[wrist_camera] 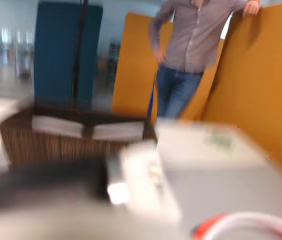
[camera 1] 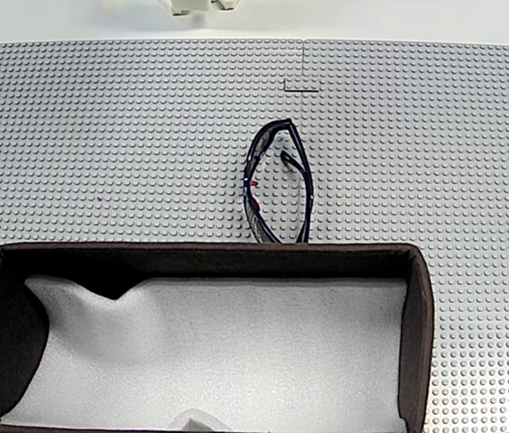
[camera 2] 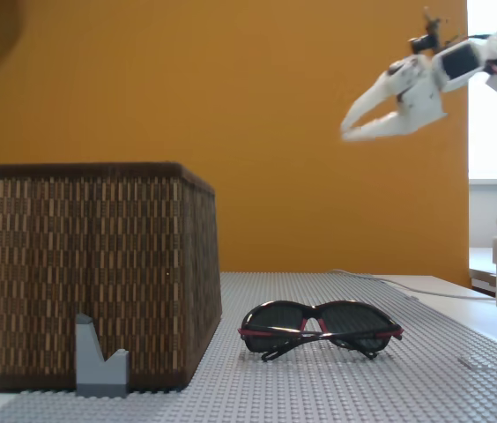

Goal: Grasp a glasses and put it in the bin.

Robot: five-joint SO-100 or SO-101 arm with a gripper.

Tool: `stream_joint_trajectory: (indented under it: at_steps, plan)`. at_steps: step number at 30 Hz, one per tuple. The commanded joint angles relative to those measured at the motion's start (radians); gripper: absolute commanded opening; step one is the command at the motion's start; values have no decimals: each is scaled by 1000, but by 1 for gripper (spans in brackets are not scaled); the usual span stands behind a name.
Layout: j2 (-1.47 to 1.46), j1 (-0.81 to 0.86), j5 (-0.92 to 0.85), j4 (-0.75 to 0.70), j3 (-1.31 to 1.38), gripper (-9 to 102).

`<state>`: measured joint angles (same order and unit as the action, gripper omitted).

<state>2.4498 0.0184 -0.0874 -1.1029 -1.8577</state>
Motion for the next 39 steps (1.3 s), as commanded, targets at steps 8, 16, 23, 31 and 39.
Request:
stream_joint_trajectory:
  at_steps: [8, 16, 23, 31, 39]
  plan:
    - [-465, -256, -210, -321, 293, 0]
    - [-495, -437, -268, -362, 192, 0]
    - [-495, -540, -270, -279, 6, 0]
    - [-523, -526, -247, -114, -181, 2]
    - [-609, -449, -272, -17, -224, 30]
